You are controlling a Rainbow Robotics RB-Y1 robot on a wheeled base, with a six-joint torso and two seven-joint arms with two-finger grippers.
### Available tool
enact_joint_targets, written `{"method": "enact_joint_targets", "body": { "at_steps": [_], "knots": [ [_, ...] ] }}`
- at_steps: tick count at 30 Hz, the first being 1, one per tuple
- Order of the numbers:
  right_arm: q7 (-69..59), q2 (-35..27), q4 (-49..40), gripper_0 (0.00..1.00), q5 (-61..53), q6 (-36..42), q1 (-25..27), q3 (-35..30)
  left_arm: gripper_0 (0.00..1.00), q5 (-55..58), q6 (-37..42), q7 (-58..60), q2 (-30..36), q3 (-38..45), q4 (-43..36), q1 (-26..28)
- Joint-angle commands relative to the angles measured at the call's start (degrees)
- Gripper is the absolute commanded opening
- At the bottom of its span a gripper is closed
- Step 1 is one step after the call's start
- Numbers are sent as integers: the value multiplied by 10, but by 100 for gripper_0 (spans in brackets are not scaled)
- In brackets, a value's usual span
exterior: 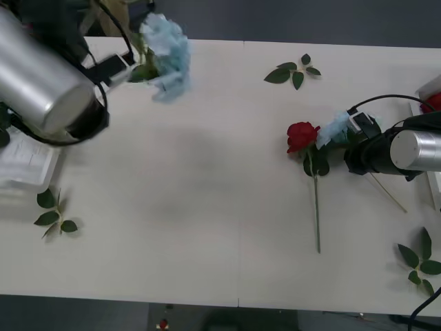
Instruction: Put the red flowers into the right box and the blue flowers into the left box
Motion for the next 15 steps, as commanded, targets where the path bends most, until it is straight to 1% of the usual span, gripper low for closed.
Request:
{"method": "enact_joint_targets", "body": {
  "at_steps": [1,5,8,11,14,15],
  "knots": [
    [0,-1,0,0,5,-5,-2,-13,1,-61,1,-134,67,33,1,-16],
    [12,-7,-1,0,-19,0,-2,-43,1,-186,1,-195,101,38,43,-16],
    [39,-8,-7,0,-41,18,-2,-70,0,-249,1,-222,113,43,86,-16],
    [93,-11,-12,0,-82,48,-1,-120,0,-272,1,-228,123,70,147,-15],
    [132,-13,-12,0,-124,72,0,-158,0,-281,1,-234,133,86,189,-16],
    [157,-14,-12,0,-147,89,1,-179,0,-284,-10,-236,136,91,214,-16]
  ]
}}
